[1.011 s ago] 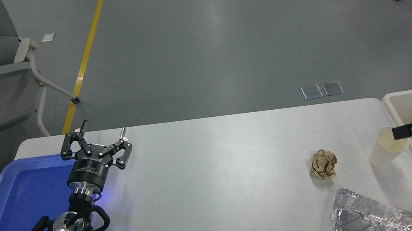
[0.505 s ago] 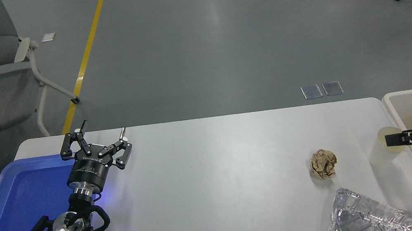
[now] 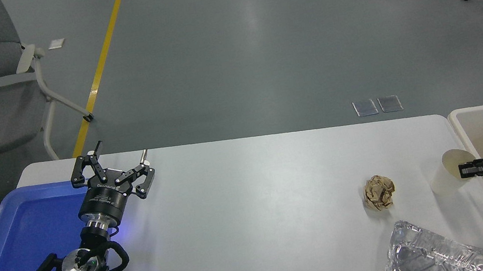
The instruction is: Pick up paper cup place in dustbin
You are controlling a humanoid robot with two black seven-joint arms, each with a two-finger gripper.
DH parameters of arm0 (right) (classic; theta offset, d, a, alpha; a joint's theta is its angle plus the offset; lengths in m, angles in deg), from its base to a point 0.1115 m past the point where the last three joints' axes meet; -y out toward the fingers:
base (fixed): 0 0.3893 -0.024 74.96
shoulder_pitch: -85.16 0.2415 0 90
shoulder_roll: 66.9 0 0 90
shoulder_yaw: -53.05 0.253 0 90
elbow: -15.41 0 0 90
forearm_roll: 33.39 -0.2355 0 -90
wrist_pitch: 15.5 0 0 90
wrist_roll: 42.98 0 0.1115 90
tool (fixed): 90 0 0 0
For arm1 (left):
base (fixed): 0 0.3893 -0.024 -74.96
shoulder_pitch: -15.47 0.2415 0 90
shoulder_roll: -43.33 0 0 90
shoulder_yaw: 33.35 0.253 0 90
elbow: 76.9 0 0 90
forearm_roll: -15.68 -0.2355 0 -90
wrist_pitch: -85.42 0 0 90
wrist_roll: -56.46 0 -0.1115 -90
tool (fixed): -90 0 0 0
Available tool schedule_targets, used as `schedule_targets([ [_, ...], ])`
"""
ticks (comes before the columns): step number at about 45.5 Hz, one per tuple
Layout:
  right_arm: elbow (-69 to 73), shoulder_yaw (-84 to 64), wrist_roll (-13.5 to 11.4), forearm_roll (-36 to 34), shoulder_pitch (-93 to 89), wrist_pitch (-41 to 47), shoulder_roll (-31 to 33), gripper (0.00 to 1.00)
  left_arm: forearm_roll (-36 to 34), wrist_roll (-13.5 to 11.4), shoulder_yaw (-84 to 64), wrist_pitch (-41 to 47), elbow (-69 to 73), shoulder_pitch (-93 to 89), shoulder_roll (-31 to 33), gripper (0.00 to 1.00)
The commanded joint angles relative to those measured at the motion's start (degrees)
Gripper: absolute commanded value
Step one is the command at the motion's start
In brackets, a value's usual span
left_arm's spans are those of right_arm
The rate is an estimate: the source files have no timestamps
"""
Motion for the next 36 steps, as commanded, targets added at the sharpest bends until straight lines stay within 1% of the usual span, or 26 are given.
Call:
schedule_targets([
  [1, 0.18, -0.05, 0.08, -0.13, 0.76, -0.05, 0.18, 0.00, 0.00, 0.00, 0.00, 0.00, 0.00, 0.00, 0.00, 0.99],
  [8, 0.88, -0.13, 0.17, 0.31, 2.43, 0.30, 0.88, 0.00, 0.00, 0.00, 0.00, 0.00, 0.00, 0.00, 0.00, 0.99],
  [13, 2.81, -1.19, 0.35, 0.66, 5.59, 0.92, 2.81, 0.00, 0.00, 0.00, 0.00, 0.00, 0.00, 0.00, 0.00, 0.99],
  [19, 11.06, -1.89, 0.61, 1.36, 14.11, 4.51, 6.86, 0.00, 0.00, 0.00, 0.00, 0.00, 0.00, 0.00, 0.00, 0.99],
  [24, 18.18, -3.91, 0.61, 4.43, 22.63, 5.93, 9.67, 0.00, 0.00, 0.00, 0.00, 0.00, 0.00, 0.00, 0.00, 0.99],
  [29, 22.23, -8.91, 0.61, 8.04, 32.04, 6.54, 12.31, 0.00, 0.00, 0.00, 0.00, 0.00, 0.00, 0.00, 0.00, 0.99],
  [36, 25.92, -12.09, 0.70, 8.48, 43.64, 11.54, 15.82, 0.00, 0.00, 0.00, 0.00, 0.00, 0.00, 0.00, 0.00, 0.99],
])
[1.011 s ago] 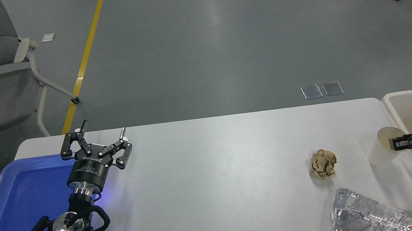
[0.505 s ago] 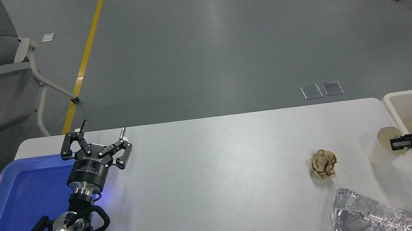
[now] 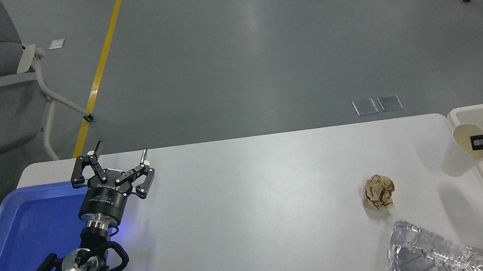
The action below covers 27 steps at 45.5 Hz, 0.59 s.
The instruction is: Pick up paper cup place in dustbin
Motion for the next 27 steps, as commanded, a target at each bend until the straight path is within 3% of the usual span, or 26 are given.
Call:
schedule_targets([
  [1, 8.11, -5.36, 0.10, 2.73, 18.76, 6.59, 5.98, 0.00, -0.01, -0.01, 0.00, 0.00, 0.00, 0.00, 0.00, 0.99],
  [9, 9.78, -6.33, 0.10, 3.34, 29.49, 14.24, 9.14, 0.00, -0.01, -0.01, 0.00, 0.00, 0.00, 0.00, 0.00, 0.99],
  [27, 10.13, -8.00, 0.02, 5.01, 41.80, 21.55, 10.20, 0.00, -0.01, -0.01, 0.00, 0.00, 0.00, 0.00, 0.00, 0.99],
])
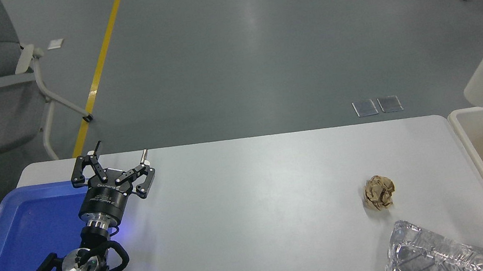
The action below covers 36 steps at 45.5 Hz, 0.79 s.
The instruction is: Pick up paper cup place in dustbin
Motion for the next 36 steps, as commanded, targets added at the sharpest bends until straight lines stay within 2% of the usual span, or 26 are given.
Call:
schedule_targets([
  [1, 0.65, -0.71, -0.07, 0.57, 6.14, 3.74, 0.89, 0.00, 0.00, -0.01, 0.00, 0.00, 0.00, 0.00, 0.00, 0.99],
  [10, -0.58, -0.44, -0.16, 0.57, 4.38, 3.30, 1.06, 0.00, 0.00, -0.01, 0.00, 0.00, 0.00, 0.00, 0.00, 0.99],
  [16, -7.51, 0.87, -0.16, -0.66, -2.46, 2.60, 2.73, 0.00, 0.00, -0.01, 0.00, 0.00, 0.00, 0.00, 0.00, 0.99],
  [29, -34.75, 13.52, -0.16, -14.45, -33.13, 2.77, 7.13, 0.00, 0.00, -0.01, 0.00, 0.00, 0.00, 0.00, 0.00, 0.99],
  [36, -45.48, 25.29, -0.51, -17.45, -51.58, 2.42, 7.22, 0.00, 0.00, -0.01, 0.00, 0.00, 0.00, 0.00, 0.00, 0.99],
])
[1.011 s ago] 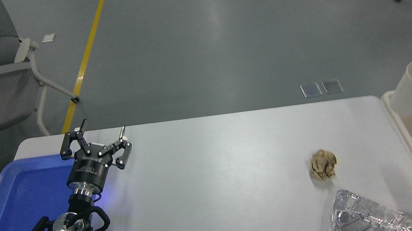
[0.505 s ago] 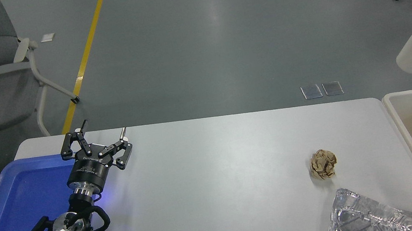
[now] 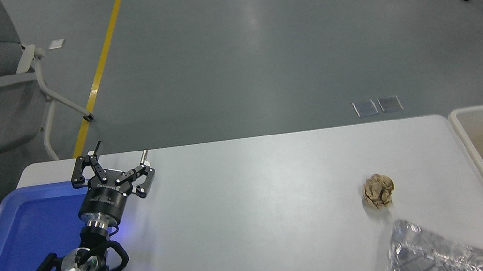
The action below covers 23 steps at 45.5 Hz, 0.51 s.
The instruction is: Pick up paper cup place in dustbin
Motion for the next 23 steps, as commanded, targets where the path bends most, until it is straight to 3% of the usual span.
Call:
schedule_targets([
  [1, -19.44, 15.63, -0.39, -6.55, -27.70, -0.18, 1.44, 0.00, 0.01, -0.01, 0.00, 0.00, 0.00, 0.00, 0.00, 0.99],
  [7, -30.07, 24.24, -0.57, -6.81, -42.20, -0.27, -0.05, 0.00, 0.01, -0.01, 0.00, 0.00, 0.00, 0.00, 0.00, 0.99],
  [12, -38.42, 31.28, -1.10, -7.43, -52.22, -0.18, -4.97, 0.00, 0.01, -0.01, 0.00, 0.00, 0.00, 0.00, 0.00, 0.99],
  [23, -49.34, 41.57, -7.95, -7.34, -64.37, -0.35, -13.67, 0.00, 0.01, -0.01, 0.00, 0.00, 0.00, 0.00, 0.00, 0.99],
])
